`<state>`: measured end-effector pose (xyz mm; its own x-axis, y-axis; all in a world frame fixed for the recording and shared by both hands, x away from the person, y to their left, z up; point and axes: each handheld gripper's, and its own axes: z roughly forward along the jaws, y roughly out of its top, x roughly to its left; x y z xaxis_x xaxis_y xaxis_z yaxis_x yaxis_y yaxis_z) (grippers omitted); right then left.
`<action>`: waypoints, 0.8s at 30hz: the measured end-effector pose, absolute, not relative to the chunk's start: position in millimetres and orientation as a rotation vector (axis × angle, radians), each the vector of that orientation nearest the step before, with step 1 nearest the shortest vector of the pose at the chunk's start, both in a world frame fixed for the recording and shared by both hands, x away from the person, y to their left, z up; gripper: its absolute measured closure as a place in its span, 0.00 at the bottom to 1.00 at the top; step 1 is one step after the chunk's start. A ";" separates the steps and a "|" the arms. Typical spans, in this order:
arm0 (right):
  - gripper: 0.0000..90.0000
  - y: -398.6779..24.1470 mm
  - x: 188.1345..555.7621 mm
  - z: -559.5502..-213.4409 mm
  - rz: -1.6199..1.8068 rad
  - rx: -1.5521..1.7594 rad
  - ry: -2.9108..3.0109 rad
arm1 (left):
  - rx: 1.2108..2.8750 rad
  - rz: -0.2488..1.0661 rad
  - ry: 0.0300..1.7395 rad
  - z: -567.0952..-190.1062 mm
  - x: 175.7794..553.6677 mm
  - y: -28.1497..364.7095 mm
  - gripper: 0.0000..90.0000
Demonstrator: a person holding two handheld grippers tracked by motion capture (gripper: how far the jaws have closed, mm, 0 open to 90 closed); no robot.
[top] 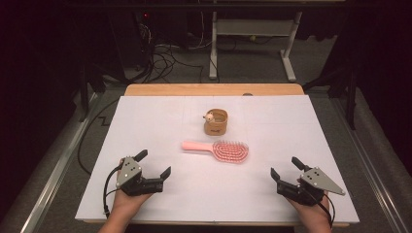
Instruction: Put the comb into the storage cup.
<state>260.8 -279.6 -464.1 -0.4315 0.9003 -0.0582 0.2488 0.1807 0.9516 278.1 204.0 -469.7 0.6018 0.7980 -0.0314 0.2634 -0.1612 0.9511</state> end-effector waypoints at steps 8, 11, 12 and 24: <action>0.39 -281.0 259.6 -463.4 1.289 1.099 1.821 | 1.703 0.590 0.883 -468.7 276.4 207.5 0.00; 0.46 -279.1 260.7 -464.5 1.283 1.104 1.851 | 1.707 0.590 0.885 -469.1 277.1 207.7 0.00; 0.48 -278.5 261.1 -464.9 1.285 1.097 1.862 | 1.708 0.586 0.880 -469.1 277.0 207.4 0.00; 0.77 -276.4 263.7 -465.0 1.254 1.102 1.915 | 1.700 0.581 0.878 -468.5 277.6 207.2 0.00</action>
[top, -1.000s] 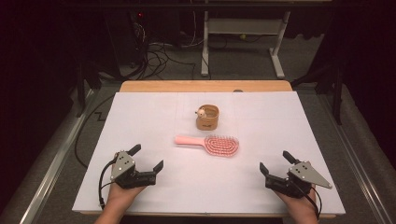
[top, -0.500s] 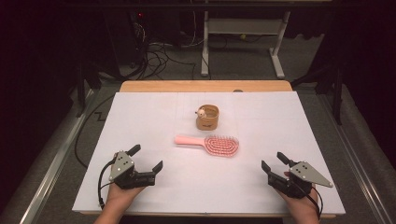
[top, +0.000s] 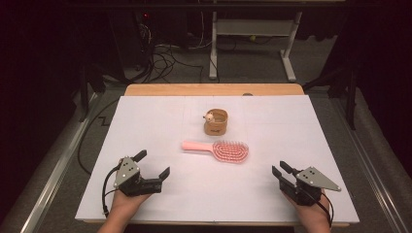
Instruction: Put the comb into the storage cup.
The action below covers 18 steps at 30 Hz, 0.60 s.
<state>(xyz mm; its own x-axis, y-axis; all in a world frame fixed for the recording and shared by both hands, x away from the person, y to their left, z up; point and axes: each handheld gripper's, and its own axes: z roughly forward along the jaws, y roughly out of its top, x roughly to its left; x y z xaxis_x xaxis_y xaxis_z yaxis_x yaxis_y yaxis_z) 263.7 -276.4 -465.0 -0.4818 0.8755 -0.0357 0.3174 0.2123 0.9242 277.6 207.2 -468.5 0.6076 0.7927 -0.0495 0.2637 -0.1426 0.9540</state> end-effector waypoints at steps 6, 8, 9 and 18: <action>0.99 -276.4 266.3 -463.9 1.263 1.114 1.934 | 1.696 0.578 0.876 -468.2 277.7 207.6 0.00; 1.00 -275.9 267.6 -463.7 1.271 1.118 1.944 | 1.694 0.577 0.875 -468.0 277.7 207.7 0.00; 1.00 -275.3 268.6 -464.0 1.275 1.118 1.953 | 1.694 0.578 0.875 -467.8 277.6 207.8 0.00; 1.00 -265.8 284.1 -463.9 1.250 1.136 2.015 | 1.696 0.569 0.866 -468.3 279.0 207.0 0.00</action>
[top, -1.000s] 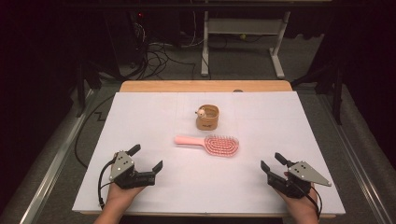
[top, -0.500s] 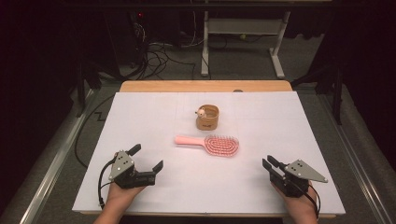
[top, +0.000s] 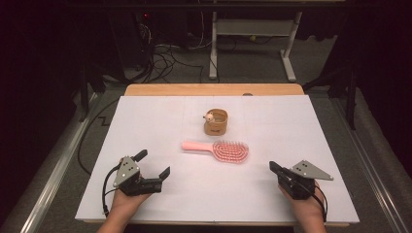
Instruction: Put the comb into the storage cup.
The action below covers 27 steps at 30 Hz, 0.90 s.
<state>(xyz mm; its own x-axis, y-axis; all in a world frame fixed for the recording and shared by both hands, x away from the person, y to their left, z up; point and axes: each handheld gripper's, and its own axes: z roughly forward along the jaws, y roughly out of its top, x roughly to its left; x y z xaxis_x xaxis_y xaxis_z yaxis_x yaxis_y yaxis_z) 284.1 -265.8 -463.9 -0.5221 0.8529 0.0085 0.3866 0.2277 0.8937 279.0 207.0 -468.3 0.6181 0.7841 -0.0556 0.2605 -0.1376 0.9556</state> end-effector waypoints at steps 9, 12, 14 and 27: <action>1.00 -243.6 324.1 -456.0 1.210 1.152 2.063 | 1.684 0.565 0.868 -467.8 279.2 207.7 0.00; 1.00 -234.9 338.5 -452.9 1.188 1.148 2.069 | 1.681 0.563 0.867 -467.6 278.9 207.5 0.00; 1.00 -232.5 343.5 -452.1 1.181 1.149 2.076 | 1.680 0.563 0.867 -467.5 278.9 207.6 0.00; 1.00 -203.9 408.5 -461.5 1.015 1.140 2.221 | 1.675 0.555 0.868 -468.5 278.6 207.1 0.00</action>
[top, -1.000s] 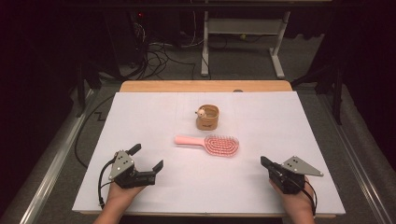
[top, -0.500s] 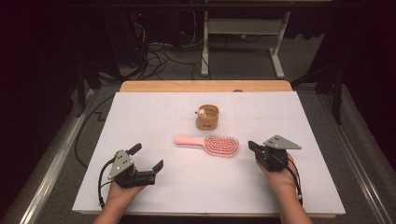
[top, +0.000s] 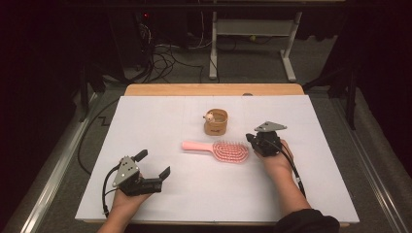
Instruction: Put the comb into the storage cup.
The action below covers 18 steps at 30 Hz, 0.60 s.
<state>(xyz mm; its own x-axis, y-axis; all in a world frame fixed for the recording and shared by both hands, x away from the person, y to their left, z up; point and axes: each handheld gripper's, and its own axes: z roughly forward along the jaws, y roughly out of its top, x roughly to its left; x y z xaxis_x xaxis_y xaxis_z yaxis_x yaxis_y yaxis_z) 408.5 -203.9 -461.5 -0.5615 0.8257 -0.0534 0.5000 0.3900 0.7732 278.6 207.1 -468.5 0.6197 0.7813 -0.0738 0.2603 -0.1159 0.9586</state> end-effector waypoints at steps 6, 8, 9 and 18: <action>1.00 -204.6 416.1 -474.0 0.986 1.133 2.312 | 1.681 0.552 0.867 -468.7 278.1 206.1 0.00; 1.00 -202.0 415.8 -473.8 0.999 1.102 2.325 | 1.685 0.553 0.868 -469.0 278.4 205.7 0.00; 1.00 -200.9 416.3 -473.4 0.995 1.084 2.335 | 1.687 0.553 0.868 -469.2 278.5 205.4 0.00; 1.00 -200.3 418.1 -473.4 0.989 1.065 2.384 | 1.685 0.554 0.869 -469.7 278.7 205.4 0.00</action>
<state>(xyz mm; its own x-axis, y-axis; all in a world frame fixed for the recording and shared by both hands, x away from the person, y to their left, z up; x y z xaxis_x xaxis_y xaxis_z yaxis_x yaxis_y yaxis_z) 418.1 -200.3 -473.4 -0.6576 0.7528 -0.0304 0.5101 0.4745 0.7174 278.7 205.4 -469.7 0.6203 0.7812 -0.0709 0.2653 -0.1239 0.9562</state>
